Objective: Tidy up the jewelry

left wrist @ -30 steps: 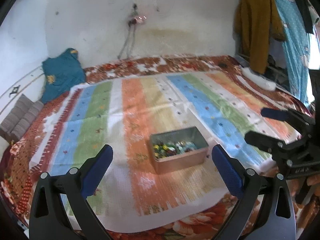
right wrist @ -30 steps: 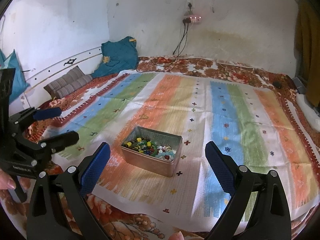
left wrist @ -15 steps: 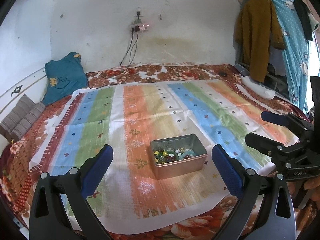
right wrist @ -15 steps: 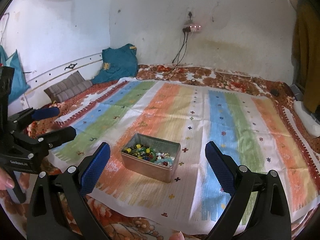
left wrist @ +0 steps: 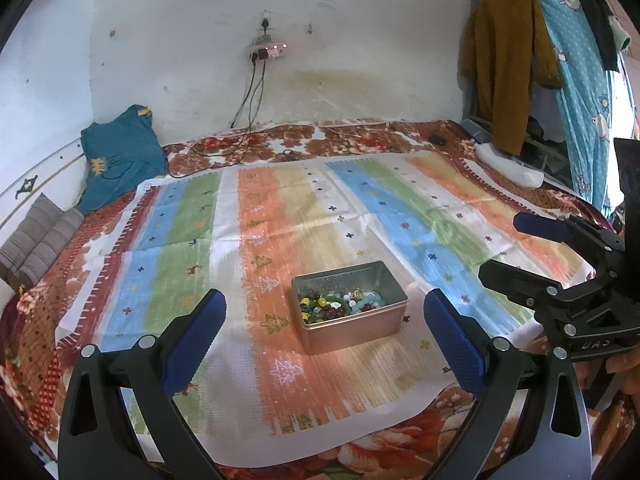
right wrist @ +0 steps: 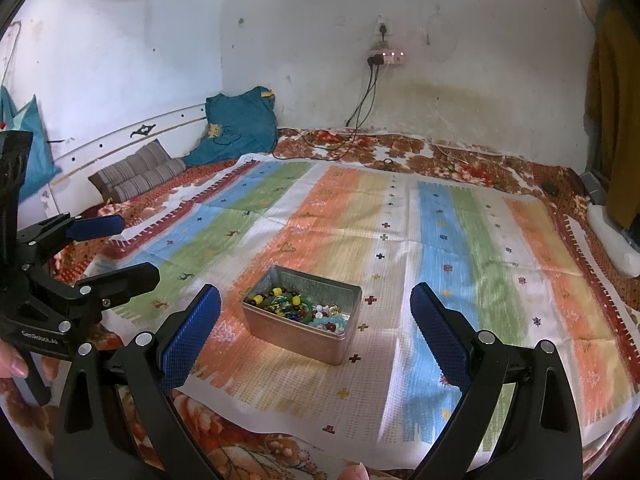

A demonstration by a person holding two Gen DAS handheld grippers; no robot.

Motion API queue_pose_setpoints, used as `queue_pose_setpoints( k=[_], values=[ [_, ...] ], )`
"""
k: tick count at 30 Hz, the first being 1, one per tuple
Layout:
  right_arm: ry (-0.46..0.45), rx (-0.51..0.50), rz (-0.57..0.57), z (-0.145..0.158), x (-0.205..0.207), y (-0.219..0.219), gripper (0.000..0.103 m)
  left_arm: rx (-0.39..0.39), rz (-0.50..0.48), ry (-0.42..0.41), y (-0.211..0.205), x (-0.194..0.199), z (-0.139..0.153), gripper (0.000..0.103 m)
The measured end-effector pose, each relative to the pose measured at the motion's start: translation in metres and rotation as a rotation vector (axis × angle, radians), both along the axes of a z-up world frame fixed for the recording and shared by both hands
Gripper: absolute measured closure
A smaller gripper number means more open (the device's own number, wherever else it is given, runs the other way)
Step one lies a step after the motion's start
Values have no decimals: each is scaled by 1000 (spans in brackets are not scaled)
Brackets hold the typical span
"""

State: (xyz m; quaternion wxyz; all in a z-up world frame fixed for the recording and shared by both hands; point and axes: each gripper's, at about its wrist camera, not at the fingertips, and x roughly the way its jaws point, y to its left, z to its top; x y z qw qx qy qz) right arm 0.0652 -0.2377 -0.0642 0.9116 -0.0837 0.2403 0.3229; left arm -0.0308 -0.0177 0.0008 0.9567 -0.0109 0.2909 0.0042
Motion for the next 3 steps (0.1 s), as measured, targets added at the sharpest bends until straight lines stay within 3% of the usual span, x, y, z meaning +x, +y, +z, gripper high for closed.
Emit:
queue_pose_setpoints(
  k=[3],
  values=[
    [1,0,0,0,0,0,6,-3,4,-1,0,0,0,6]
  ],
)
